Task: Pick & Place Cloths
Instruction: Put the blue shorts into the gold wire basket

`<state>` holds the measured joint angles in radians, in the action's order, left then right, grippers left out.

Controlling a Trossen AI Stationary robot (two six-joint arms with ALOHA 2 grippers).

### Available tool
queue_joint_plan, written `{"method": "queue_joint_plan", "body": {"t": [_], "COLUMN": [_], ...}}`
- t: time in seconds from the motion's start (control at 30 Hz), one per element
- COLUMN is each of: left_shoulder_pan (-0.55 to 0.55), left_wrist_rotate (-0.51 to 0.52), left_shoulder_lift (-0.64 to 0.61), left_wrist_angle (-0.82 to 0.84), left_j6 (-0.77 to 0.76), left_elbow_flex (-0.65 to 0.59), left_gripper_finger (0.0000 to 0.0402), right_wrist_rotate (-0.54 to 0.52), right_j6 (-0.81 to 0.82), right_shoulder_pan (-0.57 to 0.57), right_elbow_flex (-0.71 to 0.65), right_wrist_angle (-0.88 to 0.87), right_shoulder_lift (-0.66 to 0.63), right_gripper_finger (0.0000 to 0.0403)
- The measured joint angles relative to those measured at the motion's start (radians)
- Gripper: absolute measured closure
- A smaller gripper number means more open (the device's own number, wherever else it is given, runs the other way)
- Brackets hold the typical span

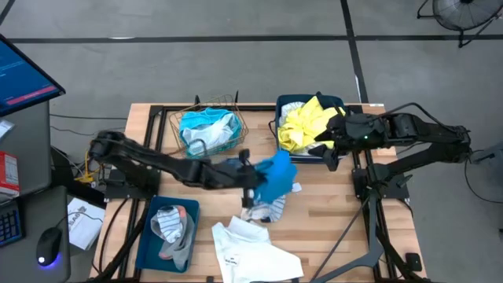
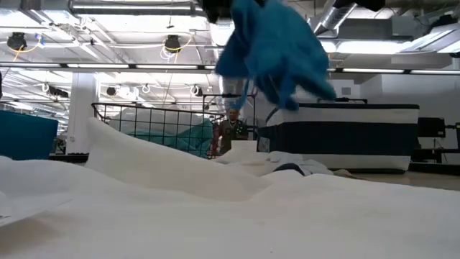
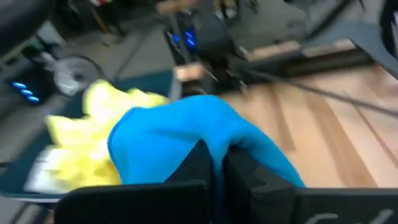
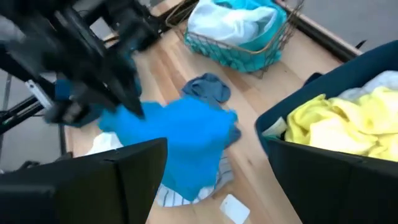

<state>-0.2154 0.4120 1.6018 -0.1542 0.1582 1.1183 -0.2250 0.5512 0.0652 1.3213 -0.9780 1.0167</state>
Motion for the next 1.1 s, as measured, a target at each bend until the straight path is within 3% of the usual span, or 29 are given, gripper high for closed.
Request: {"method": "queue_joint_plan", "body": {"t": [0.23, 0.5, 0.8, 0.97, 1.1], "left_shoulder_pan": [0.074, 0.226, 0.428, 0.518, 0.569], "left_wrist_rotate": [0.175, 0.337, 0.35, 0.338, 0.258], "left_shoulder_lift": [-0.174, -0.308, -0.355, -0.355, -0.354], "left_wrist_angle": [0.026, 0.142, 0.449, 0.47, 0.459], "left_j6": [0.021, 0.024, -0.103, -0.217, -0.35], "left_elbow_flex": [-0.002, -0.003, -0.006, -0.115, -0.223], "left_gripper_finger": [0.0401, 0.0401, 0.0401, 0.0401, 0.0401], "right_wrist_rotate": [-0.087, -0.094, -0.094, -0.094, -0.094], "right_j6": [-0.035, -0.073, -0.117, -0.136, -0.136], "right_shoulder_pan": [0.0, -0.003, -0.003, -0.003, -0.003], "right_elbow_flex": [0.0, 0.0, 0.0, 0.0, 0.0], "right_wrist_angle": [0.017, 0.018, 0.016, 0.016, 0.017], "right_shoulder_lift": [-0.037, -0.069, -0.088, -0.088, -0.088], "right_gripper_finger": [0.0127, 0.0127, 0.0127, 0.0127, 0.0127]}}
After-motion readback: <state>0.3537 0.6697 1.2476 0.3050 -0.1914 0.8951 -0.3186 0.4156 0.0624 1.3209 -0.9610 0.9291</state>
